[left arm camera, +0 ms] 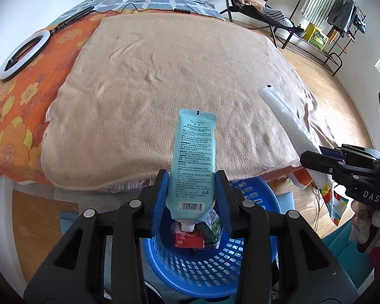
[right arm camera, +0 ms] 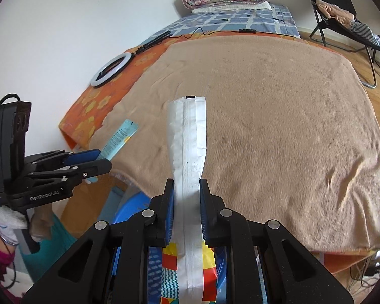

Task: Collect trash
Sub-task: 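Lift the tube and white packet and carry them over the basket, then open both tools to drop the tube and packet into the basket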

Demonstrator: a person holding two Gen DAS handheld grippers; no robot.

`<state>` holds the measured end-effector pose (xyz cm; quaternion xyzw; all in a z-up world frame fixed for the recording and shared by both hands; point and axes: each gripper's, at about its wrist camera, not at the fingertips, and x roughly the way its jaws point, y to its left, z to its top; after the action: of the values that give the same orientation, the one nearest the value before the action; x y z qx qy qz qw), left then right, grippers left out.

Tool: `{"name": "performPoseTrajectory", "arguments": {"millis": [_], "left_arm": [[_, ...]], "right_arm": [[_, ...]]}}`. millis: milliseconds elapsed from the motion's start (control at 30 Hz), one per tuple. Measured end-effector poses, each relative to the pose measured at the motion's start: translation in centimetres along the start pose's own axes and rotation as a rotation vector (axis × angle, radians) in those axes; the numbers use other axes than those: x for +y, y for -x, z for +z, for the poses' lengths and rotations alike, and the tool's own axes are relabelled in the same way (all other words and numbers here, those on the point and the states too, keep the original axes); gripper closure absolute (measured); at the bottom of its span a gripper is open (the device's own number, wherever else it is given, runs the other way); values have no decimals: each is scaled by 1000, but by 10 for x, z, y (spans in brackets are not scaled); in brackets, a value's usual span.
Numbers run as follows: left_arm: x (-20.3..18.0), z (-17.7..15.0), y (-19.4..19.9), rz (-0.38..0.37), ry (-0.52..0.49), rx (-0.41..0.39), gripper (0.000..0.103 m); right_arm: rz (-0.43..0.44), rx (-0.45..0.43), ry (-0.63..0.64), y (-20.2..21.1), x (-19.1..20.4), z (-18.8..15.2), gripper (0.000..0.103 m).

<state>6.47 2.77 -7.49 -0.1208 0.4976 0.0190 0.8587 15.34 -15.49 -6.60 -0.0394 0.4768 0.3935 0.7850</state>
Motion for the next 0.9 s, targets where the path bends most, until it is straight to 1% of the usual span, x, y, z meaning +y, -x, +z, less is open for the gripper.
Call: {"name": "performPoseTrajectory", "arguments": {"millis": [167, 367, 567, 733, 900], "left_arm": [[-6, -22, -6, -5, -3, 28, 65], [-7, -41, -16, -6, 12, 64, 65], [-1, -57, -30, -7, 47, 104, 65], [2, -73, -48, -6, 68, 162, 65], [9, -85, -63, -10, 96, 204, 65]], "right_arm": [[-4, 39, 13, 3, 10, -33, 87], [2, 92, 13, -6, 15, -61, 87], [-3, 140, 13, -20, 17, -82, 87], [-4, 174, 3, -34, 16, -94, 87], [-14, 201, -10, -48, 17, -102, 87]]}}
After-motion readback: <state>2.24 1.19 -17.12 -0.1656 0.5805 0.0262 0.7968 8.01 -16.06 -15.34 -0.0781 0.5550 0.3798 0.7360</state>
